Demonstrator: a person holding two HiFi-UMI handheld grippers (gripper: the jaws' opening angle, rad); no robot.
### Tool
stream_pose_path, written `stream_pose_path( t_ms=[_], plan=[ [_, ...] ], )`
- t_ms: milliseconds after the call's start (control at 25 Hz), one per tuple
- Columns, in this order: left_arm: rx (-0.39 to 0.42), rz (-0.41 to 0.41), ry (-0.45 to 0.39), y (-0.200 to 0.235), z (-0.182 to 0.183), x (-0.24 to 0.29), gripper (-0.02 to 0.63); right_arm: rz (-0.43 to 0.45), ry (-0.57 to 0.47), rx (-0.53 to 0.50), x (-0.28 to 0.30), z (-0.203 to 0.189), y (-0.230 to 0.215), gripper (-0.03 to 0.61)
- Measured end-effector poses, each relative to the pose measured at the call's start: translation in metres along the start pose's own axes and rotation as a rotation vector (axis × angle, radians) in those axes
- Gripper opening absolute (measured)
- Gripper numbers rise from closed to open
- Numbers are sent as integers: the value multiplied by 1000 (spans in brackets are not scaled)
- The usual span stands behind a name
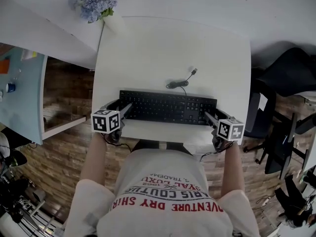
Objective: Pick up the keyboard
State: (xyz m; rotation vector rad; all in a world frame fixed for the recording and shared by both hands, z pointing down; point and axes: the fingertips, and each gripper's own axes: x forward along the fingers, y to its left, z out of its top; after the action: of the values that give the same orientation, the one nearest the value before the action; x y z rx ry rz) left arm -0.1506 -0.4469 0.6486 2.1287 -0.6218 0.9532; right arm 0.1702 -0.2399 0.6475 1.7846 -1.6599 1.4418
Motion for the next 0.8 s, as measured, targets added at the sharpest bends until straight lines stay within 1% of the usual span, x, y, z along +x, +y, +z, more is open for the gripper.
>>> stream_pose_path(
  t_ms=[120,280,360,480,520,560,640,800],
  plan=[
    [10,-13,36,0,0,0,252,-23,41,-35,1,3,1,270],
    [19,-18,120,2,1,3,259,-16,96,-49,6,5,2,270],
    [18,-27,161,4,2,5,258,-23,97,-46,7,5,3,270],
    [7,-38,240,6,3,6,258,-34,71,-37,8,5,3,270],
    [3,-43,263,7,3,6,254,-39,67,-30,7,5,3,270],
    [2,-45,281,7,3,6,233,-44,69,-22,7,5,3,270],
    [3,-42,288,6,3,5,232,-53,74,-9,6,5,3,270],
    [-15,-20,232,6,3,4,232,-63,69,-2,6,5,3,268]
  ],
)
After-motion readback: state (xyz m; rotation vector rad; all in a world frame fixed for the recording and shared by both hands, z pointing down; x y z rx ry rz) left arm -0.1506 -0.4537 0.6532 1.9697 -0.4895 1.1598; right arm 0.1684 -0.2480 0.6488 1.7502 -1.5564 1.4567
